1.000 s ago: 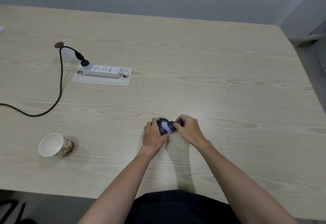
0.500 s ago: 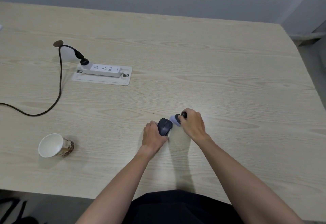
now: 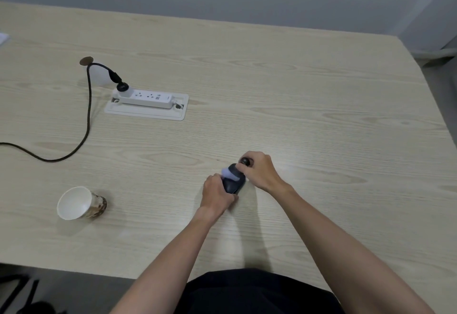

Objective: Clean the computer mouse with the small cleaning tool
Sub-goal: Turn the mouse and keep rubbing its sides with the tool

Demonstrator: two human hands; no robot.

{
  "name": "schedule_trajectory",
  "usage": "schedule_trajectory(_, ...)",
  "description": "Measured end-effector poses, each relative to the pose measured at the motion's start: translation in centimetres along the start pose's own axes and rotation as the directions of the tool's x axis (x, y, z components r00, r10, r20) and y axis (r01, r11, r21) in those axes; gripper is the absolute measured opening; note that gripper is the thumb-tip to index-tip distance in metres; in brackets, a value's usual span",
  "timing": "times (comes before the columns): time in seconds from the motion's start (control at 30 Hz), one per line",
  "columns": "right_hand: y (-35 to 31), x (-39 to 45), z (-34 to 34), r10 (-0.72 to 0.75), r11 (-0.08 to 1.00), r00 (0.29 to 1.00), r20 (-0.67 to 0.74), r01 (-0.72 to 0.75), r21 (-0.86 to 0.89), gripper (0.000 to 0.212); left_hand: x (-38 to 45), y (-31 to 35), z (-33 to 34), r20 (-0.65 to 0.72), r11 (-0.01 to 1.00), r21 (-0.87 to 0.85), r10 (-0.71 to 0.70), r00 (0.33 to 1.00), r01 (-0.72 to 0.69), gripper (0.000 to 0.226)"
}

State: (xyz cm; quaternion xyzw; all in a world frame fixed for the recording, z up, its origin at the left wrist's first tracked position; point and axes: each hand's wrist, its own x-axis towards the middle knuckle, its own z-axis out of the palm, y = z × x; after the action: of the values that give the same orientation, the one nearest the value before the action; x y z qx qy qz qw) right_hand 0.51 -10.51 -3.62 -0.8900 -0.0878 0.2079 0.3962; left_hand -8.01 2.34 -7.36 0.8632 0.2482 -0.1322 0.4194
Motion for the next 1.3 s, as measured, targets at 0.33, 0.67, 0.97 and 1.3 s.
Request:
schedule_trajectory(0.33,-0.2,0.0,0.4,0.03,0.999,0.999,-0.034,-0.031,-0.043,0.017,-0.3,-0.2,-0.2,-0.008,0.999,-0.042,-0.025,1.0,0.024,0.043)
schedule_trajectory(0.67,1.7,-1.0,0.1,0.164,0.986,0.978,-0.133,-0.16,0.039,0.018,-0.6,0.0,-0.5,-0.009,0.998,-0.057,-0.038,0.999,0.037,0.036)
schedule_trajectory(0.97,0.5,-2.3,0.5,0.078,0.996,0.984,-0.158,-0.072,0.048,0.013,-0.9,-0.2,-0.5,0.009,0.993,-0.111,-0.04,0.999,0.041,0.031)
schedule_trajectory(1.3,0.7,-1.8,0.4,0.083,0.992,0.955,-0.285,-0.105,-0.064,0.013,-1.1,-0.2,-0.7,-0.01,0.994,-0.098,-0.055,0.998,0.053,0.033)
